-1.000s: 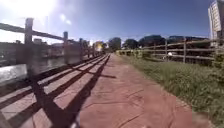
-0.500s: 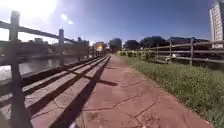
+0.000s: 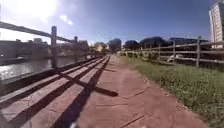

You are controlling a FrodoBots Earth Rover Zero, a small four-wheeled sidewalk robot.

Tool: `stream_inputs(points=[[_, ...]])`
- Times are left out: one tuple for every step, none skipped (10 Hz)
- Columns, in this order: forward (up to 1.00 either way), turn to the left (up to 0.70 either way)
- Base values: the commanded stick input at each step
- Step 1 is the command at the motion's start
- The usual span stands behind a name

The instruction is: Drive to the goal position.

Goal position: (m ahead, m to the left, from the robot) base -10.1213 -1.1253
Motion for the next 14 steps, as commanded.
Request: stream_inputs(points=[[0.85,0.00],[0.85,0.00],[0.85,0.00],[0.85,0.00],[0.85,0.00],[0.85,0.00],[0.85,0.00],[0.85,0.00],[0.85,0.00],[0.85,0.00],[0.85,0.00],[0.85,0.00],[0.85,0.00],[0.85,0.00]])
